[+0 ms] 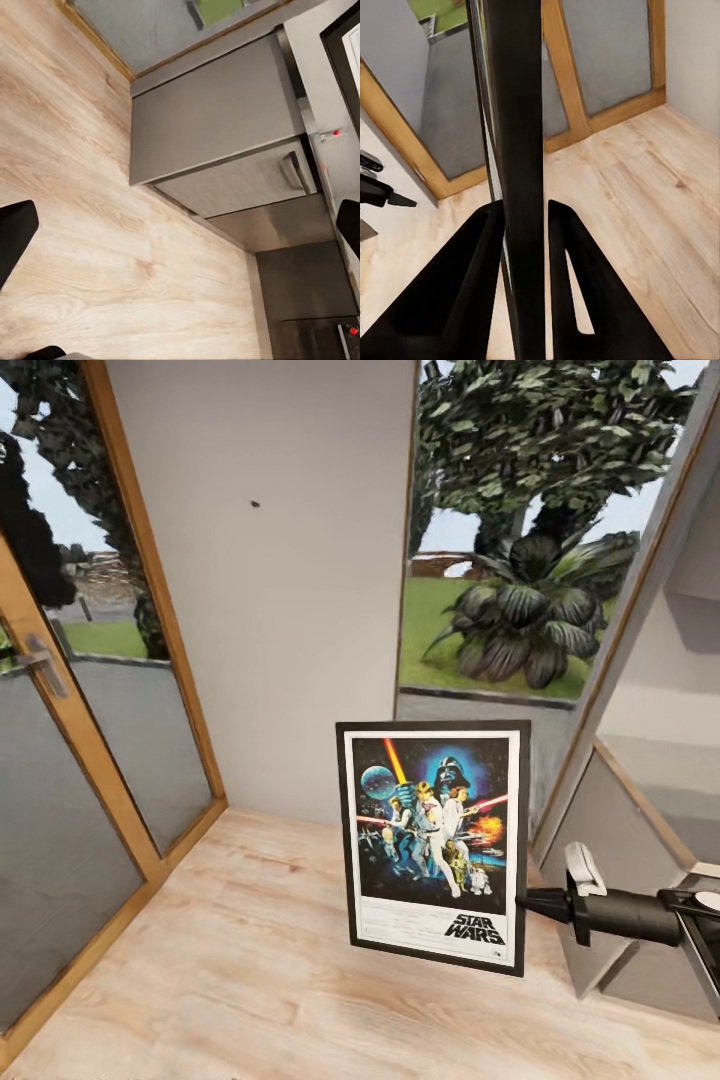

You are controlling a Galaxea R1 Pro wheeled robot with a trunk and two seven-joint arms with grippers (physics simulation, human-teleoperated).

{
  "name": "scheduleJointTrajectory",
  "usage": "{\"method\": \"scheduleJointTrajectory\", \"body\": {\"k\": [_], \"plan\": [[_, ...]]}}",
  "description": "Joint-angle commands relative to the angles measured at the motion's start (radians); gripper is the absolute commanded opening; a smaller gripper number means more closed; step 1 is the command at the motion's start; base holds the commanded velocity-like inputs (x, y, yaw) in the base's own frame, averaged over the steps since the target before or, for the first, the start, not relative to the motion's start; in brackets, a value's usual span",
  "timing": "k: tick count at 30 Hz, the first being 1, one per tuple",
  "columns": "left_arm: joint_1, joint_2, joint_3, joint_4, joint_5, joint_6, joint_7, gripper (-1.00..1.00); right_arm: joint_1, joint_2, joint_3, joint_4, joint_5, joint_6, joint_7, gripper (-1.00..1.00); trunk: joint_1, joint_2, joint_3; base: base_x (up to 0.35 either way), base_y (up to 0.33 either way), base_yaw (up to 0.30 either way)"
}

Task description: Pick up the poster from the kitchen countertop and hang it on one of the wall nails in the kitchen.

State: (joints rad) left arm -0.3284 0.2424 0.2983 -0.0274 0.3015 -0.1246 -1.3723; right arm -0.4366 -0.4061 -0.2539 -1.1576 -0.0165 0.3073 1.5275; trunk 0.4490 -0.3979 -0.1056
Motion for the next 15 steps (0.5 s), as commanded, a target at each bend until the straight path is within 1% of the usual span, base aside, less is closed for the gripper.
{"method": "scheduleJointTrajectory", "body": {"k": [1,5,12,15], "plan": [[-0.001,0.0,0.007,0.001,-0.007,-0.01,-0.001,1.0,-0.001,0.0,-0.001,-0.001,-0.002,0.013,0.005,-1.0,0.001,-0.002,-0.002,0.211,0.177,0.288],[-0.001,0.0,0.007,0.001,-0.007,-0.01,-0.001,1.0,-0.001,0.0,0.0,-0.001,-0.002,0.013,0.006,-1.0,0.001,-0.002,-0.002,0.114,0.095,0.289],[-0.001,0.0,0.007,0.001,-0.007,-0.01,-0.001,1.0,-0.001,0.0,-0.001,-0.001,-0.002,0.013,0.006,-1.0,0.001,-0.002,-0.002,0.032,0.026,0.289],[-0.001,0.0,0.007,0.001,-0.007,-0.01,-0.001,1.0,-0.001,0.0,-0.001,-0.001,-0.002,0.013,0.006,-1.0,0.001,-0.002,-0.002,0.152,0.124,0.219]]}}
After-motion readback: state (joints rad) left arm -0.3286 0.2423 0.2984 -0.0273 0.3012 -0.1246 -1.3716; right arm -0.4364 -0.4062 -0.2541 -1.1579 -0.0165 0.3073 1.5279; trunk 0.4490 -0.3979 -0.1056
